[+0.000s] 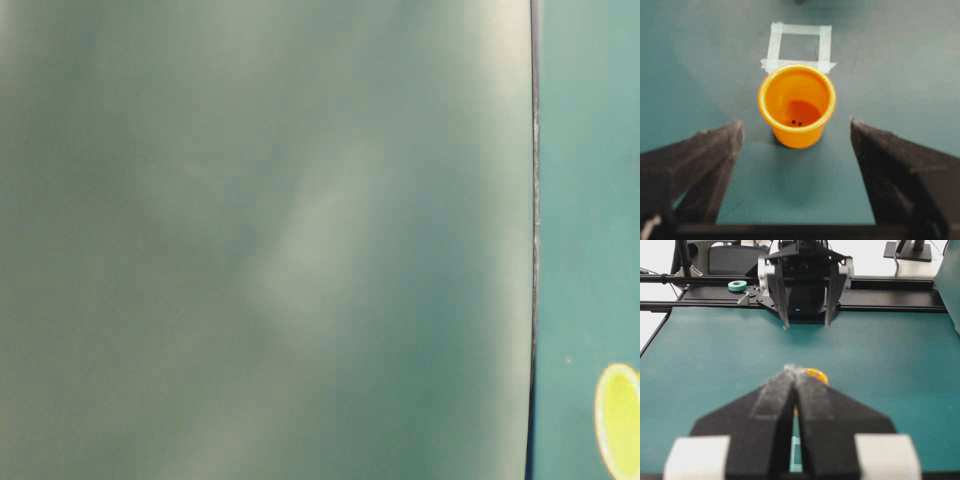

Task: Move the cup backward with left arm.
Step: 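Move the open left gripper rightward toward the orange cup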

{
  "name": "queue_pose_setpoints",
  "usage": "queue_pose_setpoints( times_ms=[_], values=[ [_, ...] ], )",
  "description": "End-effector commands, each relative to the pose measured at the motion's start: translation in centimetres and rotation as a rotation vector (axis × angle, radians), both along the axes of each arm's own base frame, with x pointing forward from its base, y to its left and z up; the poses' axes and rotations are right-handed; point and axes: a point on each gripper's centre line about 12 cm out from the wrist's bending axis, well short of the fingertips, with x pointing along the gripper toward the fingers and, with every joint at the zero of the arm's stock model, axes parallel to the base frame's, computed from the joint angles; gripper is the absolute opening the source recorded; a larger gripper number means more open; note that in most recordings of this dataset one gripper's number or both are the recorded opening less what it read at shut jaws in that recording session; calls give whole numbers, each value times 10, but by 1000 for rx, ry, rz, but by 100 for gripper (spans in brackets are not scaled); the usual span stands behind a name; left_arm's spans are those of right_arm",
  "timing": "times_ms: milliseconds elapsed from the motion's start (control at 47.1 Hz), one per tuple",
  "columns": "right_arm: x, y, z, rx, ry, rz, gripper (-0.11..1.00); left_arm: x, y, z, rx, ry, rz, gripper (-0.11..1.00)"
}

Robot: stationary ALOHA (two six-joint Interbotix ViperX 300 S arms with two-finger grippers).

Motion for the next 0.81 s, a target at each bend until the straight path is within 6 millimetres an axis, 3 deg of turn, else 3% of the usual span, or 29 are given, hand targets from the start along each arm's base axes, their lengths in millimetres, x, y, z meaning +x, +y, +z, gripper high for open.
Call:
queue_pose_setpoints(
  times_ms=[0,340,786],
  values=[
    [2,0,14,1,-41,-1,0,7,1,-2,6,-18,1,84],
    [3,0,19,15,-51,-1,0,12,4,-38,4,52,10,84],
    [3,0,22,26,-60,0,0,22,5,-54,2,68,10,84]
  ],
)
